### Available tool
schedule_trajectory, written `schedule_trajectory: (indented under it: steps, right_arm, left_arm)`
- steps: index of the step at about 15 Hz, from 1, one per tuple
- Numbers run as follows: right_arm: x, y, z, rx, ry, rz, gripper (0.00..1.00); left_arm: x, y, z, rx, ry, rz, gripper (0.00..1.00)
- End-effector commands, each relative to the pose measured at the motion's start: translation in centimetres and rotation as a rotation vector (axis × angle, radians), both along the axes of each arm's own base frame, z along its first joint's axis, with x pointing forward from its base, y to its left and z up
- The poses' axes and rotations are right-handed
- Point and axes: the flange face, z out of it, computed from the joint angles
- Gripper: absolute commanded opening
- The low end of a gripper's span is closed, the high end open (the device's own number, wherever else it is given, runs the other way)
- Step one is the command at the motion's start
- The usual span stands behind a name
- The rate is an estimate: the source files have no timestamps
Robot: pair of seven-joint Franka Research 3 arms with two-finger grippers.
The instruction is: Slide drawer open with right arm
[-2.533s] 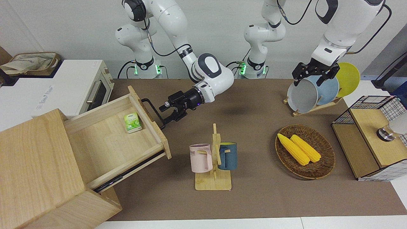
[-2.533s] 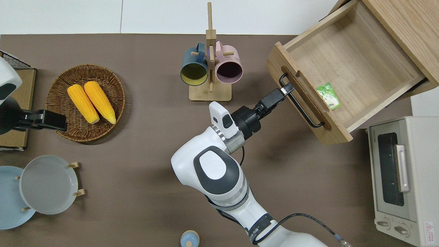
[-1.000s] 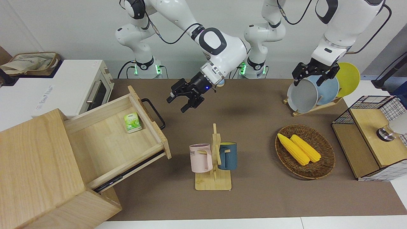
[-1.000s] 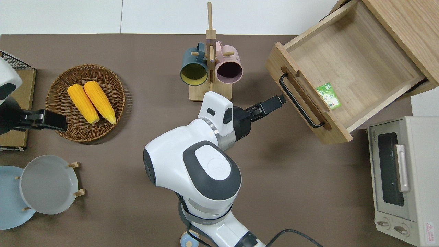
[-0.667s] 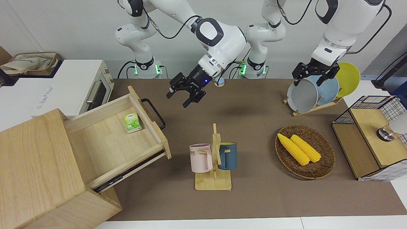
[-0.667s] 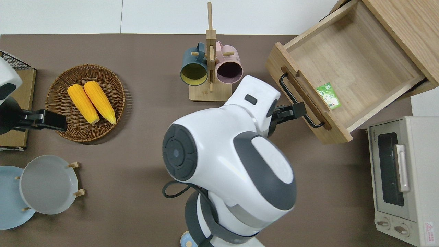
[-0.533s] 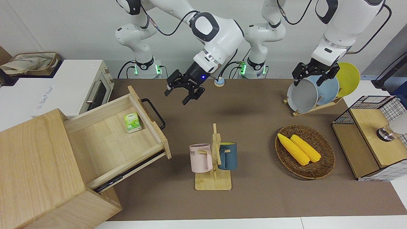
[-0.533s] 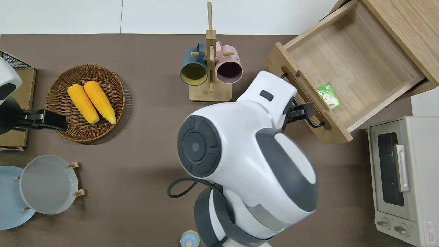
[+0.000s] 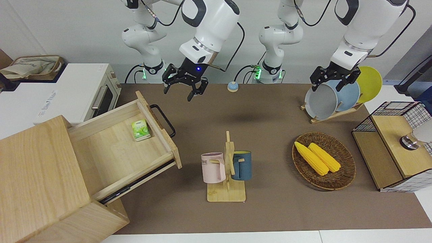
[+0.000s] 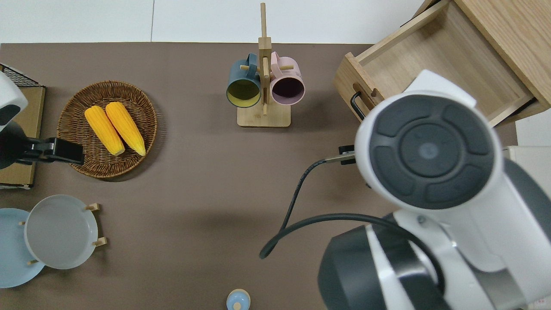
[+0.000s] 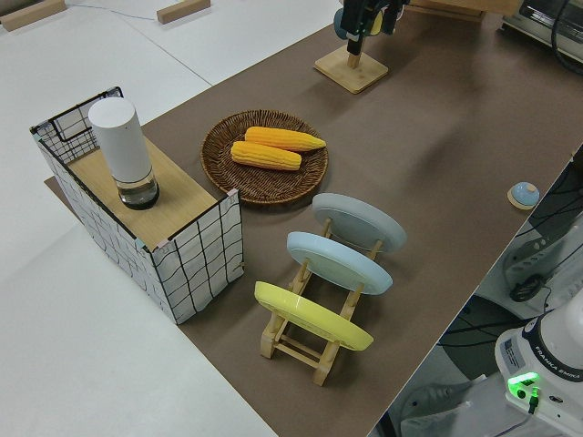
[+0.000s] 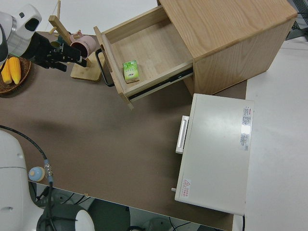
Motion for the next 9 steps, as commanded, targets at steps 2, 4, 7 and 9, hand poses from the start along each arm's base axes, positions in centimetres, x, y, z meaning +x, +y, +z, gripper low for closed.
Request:
schedule_trajectory:
  steps: [2,4,7,9]
  right_arm:
    - [-0.6,-4.8,2.9,0.106,0.021,0.053,0.983]
    - [-0.6,-6.9,3.5,0.152,0.035,0.025,0.983]
    - [-0.5,-10.5,3.6,0.194,0.066,0.008,0.983]
    - [-0.2,-13.3,3.3,0.247,0.093,-0.047,0.983]
  left_arm:
    - [0.2,0.1,0.3,0.016,0.006,-0.011,0.99]
    - [0.2,0.1,0.3,0.016,0.006,-0.011,0.99]
    - [0.2,0.1,0.3,0.016,0.006,-0.011,0.99]
    - [0.2,0.1,0.4,0.016,0.005,-0.011,0.99]
